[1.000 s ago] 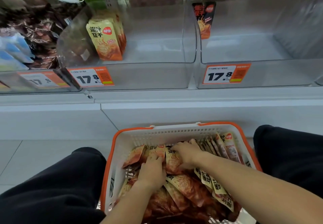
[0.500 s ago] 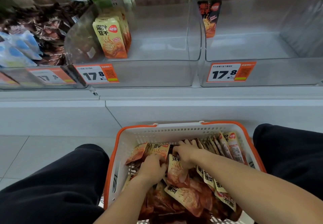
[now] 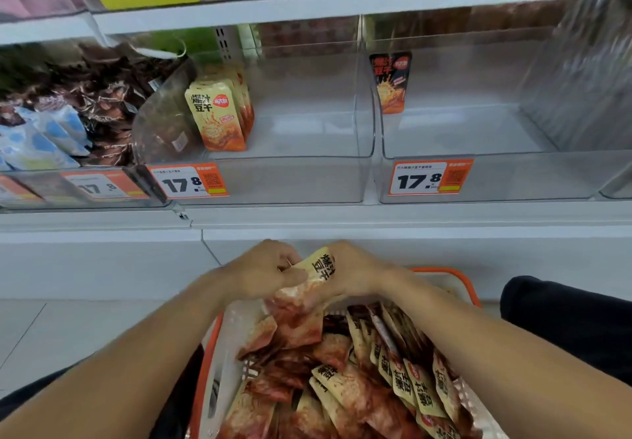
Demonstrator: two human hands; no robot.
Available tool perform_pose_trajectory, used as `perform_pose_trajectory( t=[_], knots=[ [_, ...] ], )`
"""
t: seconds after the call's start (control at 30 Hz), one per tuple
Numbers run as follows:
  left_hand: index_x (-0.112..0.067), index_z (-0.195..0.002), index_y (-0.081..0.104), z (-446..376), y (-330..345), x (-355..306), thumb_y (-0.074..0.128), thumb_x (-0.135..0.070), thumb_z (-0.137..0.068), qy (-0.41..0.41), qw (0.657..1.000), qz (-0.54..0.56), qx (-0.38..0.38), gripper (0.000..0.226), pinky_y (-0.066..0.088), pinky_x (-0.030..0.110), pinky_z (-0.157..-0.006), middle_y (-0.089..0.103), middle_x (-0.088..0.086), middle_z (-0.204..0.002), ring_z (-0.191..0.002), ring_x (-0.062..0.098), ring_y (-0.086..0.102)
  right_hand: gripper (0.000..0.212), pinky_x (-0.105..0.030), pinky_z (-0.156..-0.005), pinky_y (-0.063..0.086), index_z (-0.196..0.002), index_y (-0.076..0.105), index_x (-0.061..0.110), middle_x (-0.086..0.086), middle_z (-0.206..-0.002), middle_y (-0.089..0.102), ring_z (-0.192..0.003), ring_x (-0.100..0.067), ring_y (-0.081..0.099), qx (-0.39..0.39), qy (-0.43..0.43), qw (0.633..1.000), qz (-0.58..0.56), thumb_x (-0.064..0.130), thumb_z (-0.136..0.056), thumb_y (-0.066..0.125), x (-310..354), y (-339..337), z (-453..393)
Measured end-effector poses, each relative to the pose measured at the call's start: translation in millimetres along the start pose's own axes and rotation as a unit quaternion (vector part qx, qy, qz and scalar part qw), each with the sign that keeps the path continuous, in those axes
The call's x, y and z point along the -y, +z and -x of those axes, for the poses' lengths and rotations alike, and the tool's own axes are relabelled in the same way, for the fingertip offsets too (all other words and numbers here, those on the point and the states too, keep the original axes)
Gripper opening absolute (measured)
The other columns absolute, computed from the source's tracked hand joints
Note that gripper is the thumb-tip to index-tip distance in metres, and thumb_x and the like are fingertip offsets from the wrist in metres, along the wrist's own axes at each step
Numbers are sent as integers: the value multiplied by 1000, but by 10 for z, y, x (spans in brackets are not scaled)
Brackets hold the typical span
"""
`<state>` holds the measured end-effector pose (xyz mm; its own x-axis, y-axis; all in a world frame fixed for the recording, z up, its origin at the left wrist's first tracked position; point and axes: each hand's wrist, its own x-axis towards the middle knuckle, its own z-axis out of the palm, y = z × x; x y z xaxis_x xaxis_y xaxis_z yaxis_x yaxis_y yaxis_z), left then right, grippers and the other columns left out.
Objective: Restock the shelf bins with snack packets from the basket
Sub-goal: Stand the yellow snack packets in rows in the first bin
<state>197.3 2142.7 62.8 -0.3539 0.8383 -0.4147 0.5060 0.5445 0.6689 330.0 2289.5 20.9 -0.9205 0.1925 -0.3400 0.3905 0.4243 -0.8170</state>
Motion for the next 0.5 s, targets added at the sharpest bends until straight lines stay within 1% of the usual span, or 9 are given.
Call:
perform_pose_trajectory(
  t=[0.03, 0.1, 0.13, 0.2, 0.3, 0.37, 0.43, 0.47, 0.5],
  knots=[
    [-19, -91, 67, 17, -187, -84, 71, -27, -92, 15, 999, -40, 14, 8, 54, 37, -82, 75, -2, -93, -88, 20, 70, 45, -28, -62, 43, -88, 67, 7, 6, -71, 65, -65, -9, 59, 1, -11, 1000, -23, 28, -60, 96, 116, -71, 18],
    [-22, -90, 65, 93, -513, -266, 70, -28, -92, 39, 993, -105, 20, 8, 53, 34, -74, 75, -5, -88, -79, 17, 69, 36, -23, -66, 47, -91, 67, 11, 8, -77, 68, -70, -6, 62, 5, -45, 997, -61, 16, -67, 93, 355, -229, 62],
    [-22, -91, 65, 145, -644, -329, 70, -28, -92, 56, 992, -113, 6, 8, 53, 34, -72, 75, -6, -87, -78, 16, 69, 34, -21, -69, 50, -94, 67, 15, 9, -81, 70, -74, -4, 64, -1, -65, 994, -84, 10, -69, 90, 475, -306, 87],
    [-20, -92, 65, 274, -824, -405, 70, -24, -92, 95, 992, -75, -46, 7, 54, 36, -72, 76, -4, -87, -79, 17, 70, 34, -23, -72, 54, -97, 69, 19, 4, -88, 74, -77, -5, 67, -43, -92, 986, -129, 7, -71, 88, 680, -427, 128],
    [-16, -95, 64, 431, -922, -408, 66, -18, -93, 142, 980, 25, -136, 4, 55, 34, -72, 76, -5, -87, -80, 13, 71, 25, -25, -61, 49, -84, 69, 14, 2, -76, 72, -65, -7, 62, -156, -116, 971, -140, 15, -69, 90, 923, -497, 154],
    [-18, -97, 63, 492, -958, -412, 63, -21, -95, 181, 964, 46, -192, 3, 57, 31, -74, 76, -5, -89, -83, 10, 71, 26, -28, -59, 49, -83, 70, 9, 0, -74, 73, -64, -9, 62, -228, -151, 951, -146, 16, -68, 90, 1092, -520, 152],
    [-22, -99, 63, 524, -1046, -411, 60, -30, -95, 208, 940, 36, -269, 9, 54, 19, -77, 73, -9, -92, -89, 4, 68, 23, -32, -59, 51, -85, 70, 10, -1, -75, 72, -65, -11, 62, -315, -207, 918, -125, 16, -71, 88, 1321, -562, 147],
    [-25, -102, 61, 548, -1109, -398, 60, -33, -95, 212, 927, 22, -309, 11, 50, 10, -77, 70, -13, -95, -92, 1, 65, 22, -32, -59, 51, -86, 69, 14, 0, -76, 72, -67, -12, 63, -363, -228, 898, -99, 19, -74, 87, 1446, -592, 126],
    [-26, -107, 59, 570, -1175, -353, 60, -35, -95, 210, 916, -5, -341, 14, 45, 5, -78, 67, -17, -100, -94, 0, 62, 21, -30, -58, 50, -86, 68, 19, 2, -78, 71, -70, -11, 63, -410, -247, 876, -66, 22, -76, 86, 1560, -634, 87]
  ],
)
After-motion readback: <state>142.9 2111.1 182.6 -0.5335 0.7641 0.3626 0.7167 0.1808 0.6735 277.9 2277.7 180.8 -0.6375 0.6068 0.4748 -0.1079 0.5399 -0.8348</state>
